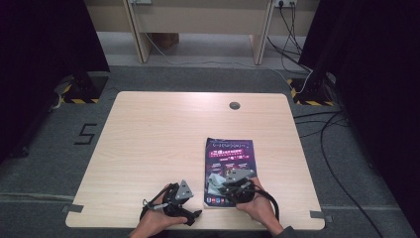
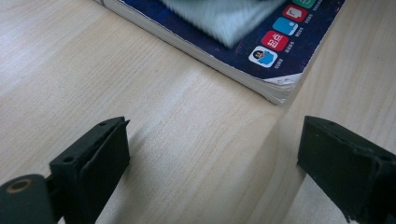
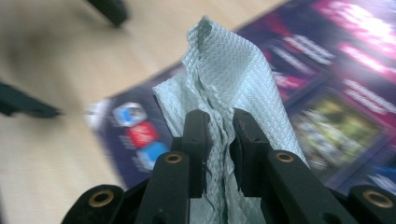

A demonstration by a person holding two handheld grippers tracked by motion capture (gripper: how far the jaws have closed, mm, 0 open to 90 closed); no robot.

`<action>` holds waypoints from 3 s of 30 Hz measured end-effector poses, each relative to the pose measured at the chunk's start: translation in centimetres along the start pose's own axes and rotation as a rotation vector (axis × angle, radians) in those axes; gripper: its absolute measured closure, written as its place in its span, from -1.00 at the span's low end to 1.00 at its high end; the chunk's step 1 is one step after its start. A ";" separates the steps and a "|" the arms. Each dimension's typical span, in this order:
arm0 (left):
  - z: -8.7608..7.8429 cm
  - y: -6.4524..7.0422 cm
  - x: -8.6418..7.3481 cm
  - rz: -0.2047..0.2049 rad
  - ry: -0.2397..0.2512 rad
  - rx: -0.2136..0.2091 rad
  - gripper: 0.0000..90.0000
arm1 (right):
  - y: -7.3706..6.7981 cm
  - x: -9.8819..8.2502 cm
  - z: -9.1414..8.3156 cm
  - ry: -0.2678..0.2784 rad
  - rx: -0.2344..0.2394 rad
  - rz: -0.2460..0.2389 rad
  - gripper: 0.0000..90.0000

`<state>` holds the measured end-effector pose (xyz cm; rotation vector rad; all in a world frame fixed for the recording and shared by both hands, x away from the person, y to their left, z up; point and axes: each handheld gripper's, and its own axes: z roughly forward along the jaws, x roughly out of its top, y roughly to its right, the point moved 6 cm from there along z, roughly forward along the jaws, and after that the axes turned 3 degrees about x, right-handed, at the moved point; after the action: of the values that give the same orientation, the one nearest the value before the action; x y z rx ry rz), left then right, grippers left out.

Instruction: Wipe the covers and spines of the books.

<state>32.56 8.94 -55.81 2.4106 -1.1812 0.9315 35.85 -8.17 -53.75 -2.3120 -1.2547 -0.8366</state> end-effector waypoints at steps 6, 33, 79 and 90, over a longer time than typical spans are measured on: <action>0.0 0.0 0.0 -0.003 0.003 0.000 -0.82 | -3.1 0.5 0.7 0.002 0.061 -0.052 0.71; 0.0 0.0 0.0 -0.002 0.003 0.002 -0.82 | 6.0 -2.2 -2.5 -0.001 -0.121 0.131 0.74; 0.0 0.0 0.0 -0.005 0.006 0.002 -0.82 | 2.9 -2.7 -2.6 0.007 -0.060 0.091 0.74; 0.0 0.0 0.0 -0.005 0.006 0.002 -0.82 | 5.6 -4.1 -4.2 -0.002 -0.137 0.141 0.70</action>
<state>32.54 8.91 -55.82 2.4099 -1.1723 0.9377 37.50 -16.08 -53.57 -2.4758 -1.0501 -0.8957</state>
